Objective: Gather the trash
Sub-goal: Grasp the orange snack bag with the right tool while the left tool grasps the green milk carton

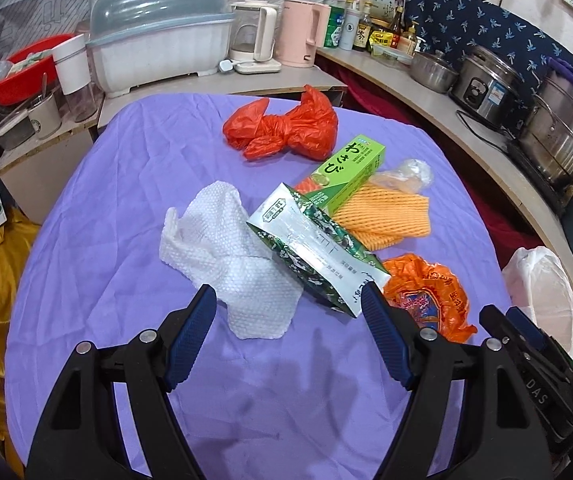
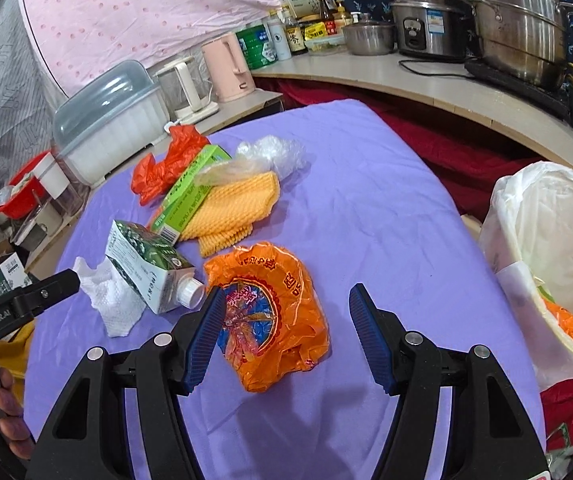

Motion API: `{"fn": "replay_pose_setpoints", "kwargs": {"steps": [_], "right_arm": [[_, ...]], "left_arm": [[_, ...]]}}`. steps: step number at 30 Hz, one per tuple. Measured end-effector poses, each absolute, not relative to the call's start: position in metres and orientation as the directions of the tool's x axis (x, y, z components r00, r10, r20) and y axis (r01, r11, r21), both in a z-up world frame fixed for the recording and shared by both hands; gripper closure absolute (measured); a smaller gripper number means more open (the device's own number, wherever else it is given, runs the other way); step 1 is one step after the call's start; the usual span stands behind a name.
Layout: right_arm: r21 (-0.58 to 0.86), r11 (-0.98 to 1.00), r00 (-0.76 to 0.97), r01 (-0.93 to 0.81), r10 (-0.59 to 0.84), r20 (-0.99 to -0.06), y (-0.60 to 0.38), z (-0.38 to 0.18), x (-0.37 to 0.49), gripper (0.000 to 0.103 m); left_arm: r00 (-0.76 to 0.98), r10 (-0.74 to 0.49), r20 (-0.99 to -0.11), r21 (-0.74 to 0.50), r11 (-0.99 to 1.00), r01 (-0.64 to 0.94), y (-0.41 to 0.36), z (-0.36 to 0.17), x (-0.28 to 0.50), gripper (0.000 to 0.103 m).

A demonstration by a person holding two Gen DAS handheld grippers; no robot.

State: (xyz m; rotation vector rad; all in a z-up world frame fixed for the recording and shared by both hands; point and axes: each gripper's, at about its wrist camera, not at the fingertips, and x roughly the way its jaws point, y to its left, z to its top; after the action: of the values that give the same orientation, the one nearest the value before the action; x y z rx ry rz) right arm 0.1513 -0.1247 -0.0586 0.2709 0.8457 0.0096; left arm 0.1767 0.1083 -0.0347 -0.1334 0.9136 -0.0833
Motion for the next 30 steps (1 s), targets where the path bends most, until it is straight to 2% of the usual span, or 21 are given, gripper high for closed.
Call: {"fn": "replay_pose_setpoints", "kwargs": {"steps": [16, 25, 30], "right_arm": [[0.244, 0.963, 0.583, 0.117, 0.132, -0.802, -0.127, -0.106, 0.179, 0.042], [0.254, 0.962, 0.561, 0.097, 0.158, -0.812, -0.127, -0.118, 0.181, 0.071], [0.262, 0.961, 0.564, 0.092, 0.167, -0.809, -0.128, -0.119, 0.181, 0.075]], "left_arm": [[0.542, -0.176, -0.822, -0.186, 0.982, 0.038, 0.087, -0.061, 0.213, 0.032], [0.508, -0.189, -0.841, -0.200, 0.979, 0.033, 0.064, -0.077, 0.234, 0.025], [0.496, -0.160, -0.853, -0.187, 0.982, -0.003, 0.059, -0.086, 0.245, 0.019]]}}
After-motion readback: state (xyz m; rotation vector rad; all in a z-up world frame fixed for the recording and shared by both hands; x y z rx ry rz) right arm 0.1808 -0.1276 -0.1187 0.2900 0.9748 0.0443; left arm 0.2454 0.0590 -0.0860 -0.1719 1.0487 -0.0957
